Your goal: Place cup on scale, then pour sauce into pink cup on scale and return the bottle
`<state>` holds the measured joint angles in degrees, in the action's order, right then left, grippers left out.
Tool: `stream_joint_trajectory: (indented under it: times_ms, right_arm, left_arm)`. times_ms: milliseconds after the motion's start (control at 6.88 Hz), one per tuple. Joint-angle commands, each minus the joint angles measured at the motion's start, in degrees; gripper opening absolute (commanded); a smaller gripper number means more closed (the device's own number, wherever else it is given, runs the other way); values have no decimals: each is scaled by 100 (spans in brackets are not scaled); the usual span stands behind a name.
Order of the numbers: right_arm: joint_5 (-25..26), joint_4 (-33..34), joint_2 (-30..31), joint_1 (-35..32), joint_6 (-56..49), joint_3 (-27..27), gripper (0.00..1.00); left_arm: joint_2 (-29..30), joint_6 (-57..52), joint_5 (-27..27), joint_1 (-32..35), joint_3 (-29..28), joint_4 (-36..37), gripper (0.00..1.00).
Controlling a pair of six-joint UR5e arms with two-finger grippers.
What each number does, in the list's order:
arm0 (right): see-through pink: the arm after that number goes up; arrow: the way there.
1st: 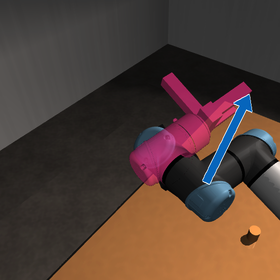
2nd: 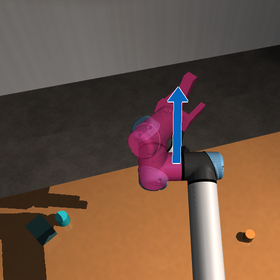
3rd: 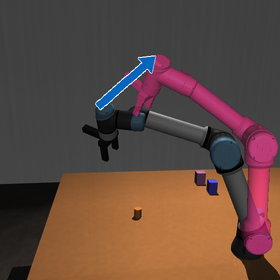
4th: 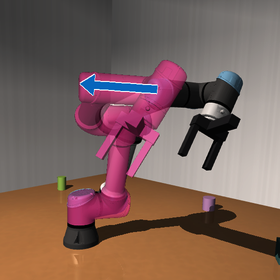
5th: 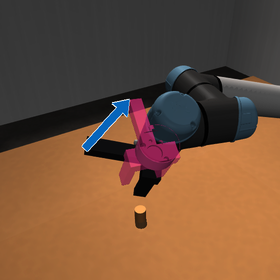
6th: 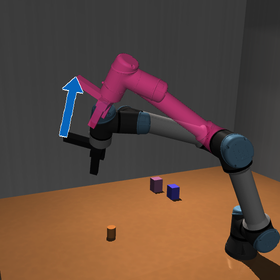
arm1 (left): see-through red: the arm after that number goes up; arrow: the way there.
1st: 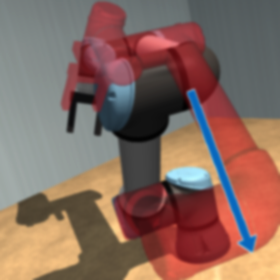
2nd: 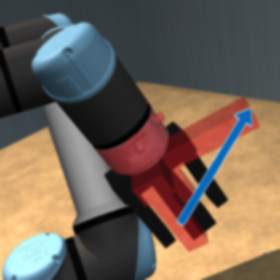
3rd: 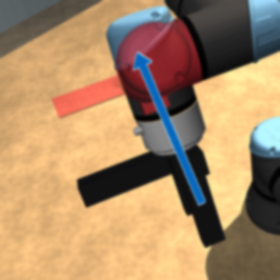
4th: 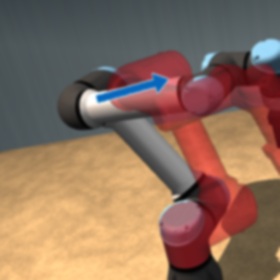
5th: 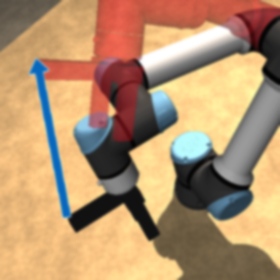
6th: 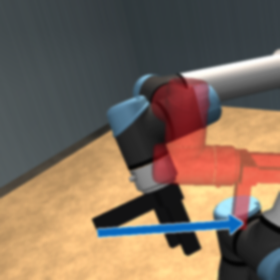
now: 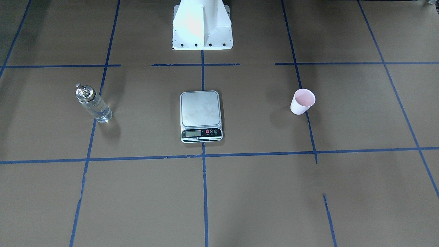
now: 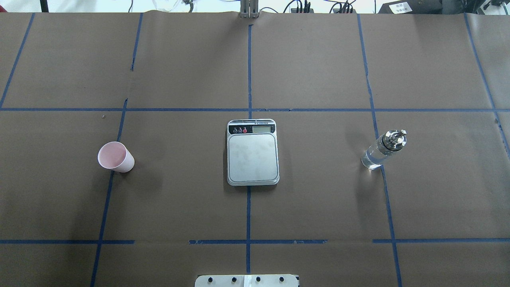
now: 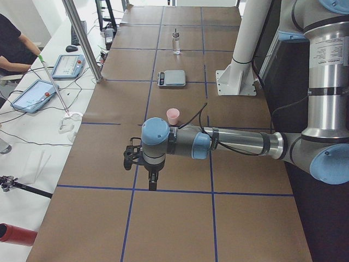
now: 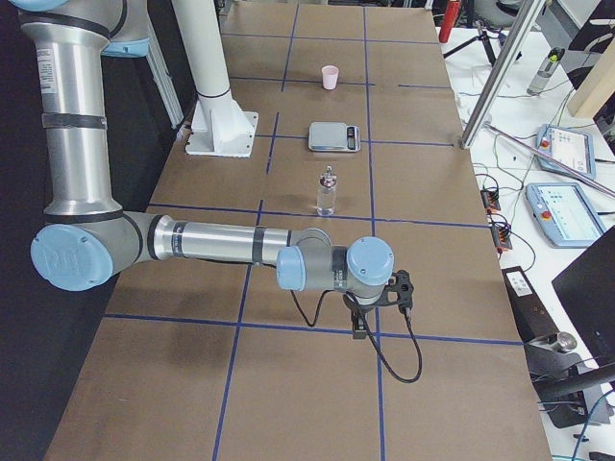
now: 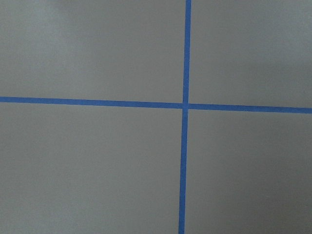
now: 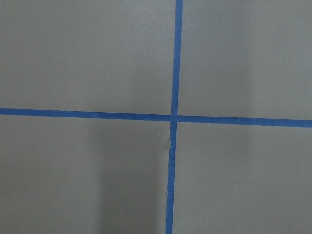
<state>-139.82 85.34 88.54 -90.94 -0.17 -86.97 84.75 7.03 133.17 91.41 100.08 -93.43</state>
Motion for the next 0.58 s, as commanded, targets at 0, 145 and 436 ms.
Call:
stream_joint_trajectory:
  times_ms: [0, 145, 436]
  right_arm:
    - [-2, -9, -21, -12, -9, -13, 100]
    - [-2, -9, -21, -12, 8, -4, 100]
    - [-2, -9, -38, -12, 8, -4, 100]
  left_arm:
    - [-3, 0, 8, 0, 3, -9, 100]
    - [-3, 0, 8, 0, 38, -9, 100]
    - [76, 26, -45, -9, 527, 35, 100]
